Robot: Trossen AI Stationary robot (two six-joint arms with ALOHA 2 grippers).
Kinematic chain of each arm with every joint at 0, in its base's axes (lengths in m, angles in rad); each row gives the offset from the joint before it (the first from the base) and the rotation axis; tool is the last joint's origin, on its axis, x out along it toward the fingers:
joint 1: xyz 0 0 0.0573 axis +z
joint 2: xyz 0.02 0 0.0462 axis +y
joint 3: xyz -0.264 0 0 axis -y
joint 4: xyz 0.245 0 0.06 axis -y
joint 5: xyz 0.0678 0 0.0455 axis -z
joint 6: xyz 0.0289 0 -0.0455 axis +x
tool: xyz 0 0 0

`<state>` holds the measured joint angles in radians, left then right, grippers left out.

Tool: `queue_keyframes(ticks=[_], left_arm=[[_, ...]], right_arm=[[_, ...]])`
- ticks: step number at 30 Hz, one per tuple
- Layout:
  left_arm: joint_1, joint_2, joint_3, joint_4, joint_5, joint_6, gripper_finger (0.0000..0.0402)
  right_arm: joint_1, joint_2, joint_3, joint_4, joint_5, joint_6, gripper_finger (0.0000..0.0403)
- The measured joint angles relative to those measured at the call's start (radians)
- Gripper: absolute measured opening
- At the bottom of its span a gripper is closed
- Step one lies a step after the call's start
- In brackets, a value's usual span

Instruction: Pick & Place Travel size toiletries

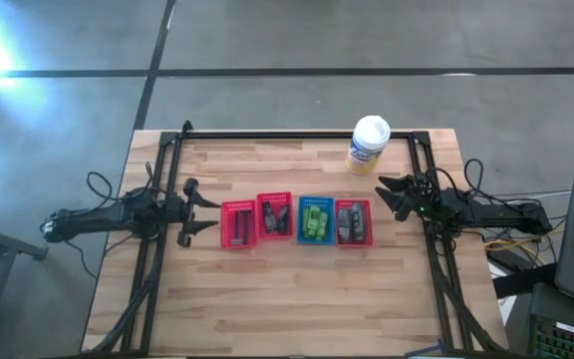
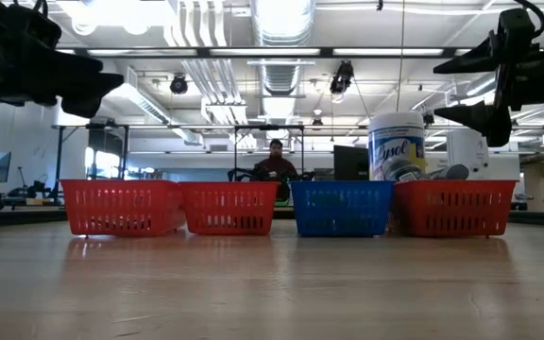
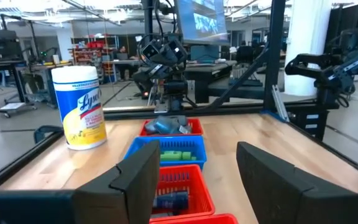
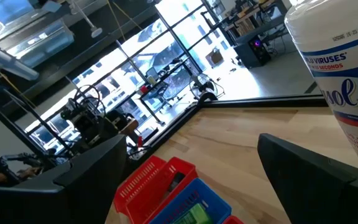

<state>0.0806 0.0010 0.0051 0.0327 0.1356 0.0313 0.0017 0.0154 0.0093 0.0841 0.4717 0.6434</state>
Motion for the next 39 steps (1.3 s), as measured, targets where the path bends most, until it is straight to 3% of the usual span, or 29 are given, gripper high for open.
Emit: queue_keyframes(ticks=[13, 27, 34, 39], left_arm=[[-0.019, 0.006, 0.000, 0.005, -0.002, -0.005, 0.0218], [-0.019, 0.009, 0.000, 0.008, -0.002, -0.006, 0.0218], [-0.019, 0.009, 0.000, 0.009, -0.002, -0.005, 0.0218], [-0.019, 0.009, 0.000, 0.009, -0.002, -0.005, 0.0218]], right_arm=[[0.000, 0.000, 0.000, 0.000, 0.000, 0.000, 0.0328], [0.000, 0.000, 0.000, 0.000, 0.000, 0.000, 0.0360], [0.000, -0.007, 0.000, 0.000, -0.001, 0.003, 0.0351], [-0.010, -0.014, 0.001, 0.040, -0.197, -0.077, 0.0337]])
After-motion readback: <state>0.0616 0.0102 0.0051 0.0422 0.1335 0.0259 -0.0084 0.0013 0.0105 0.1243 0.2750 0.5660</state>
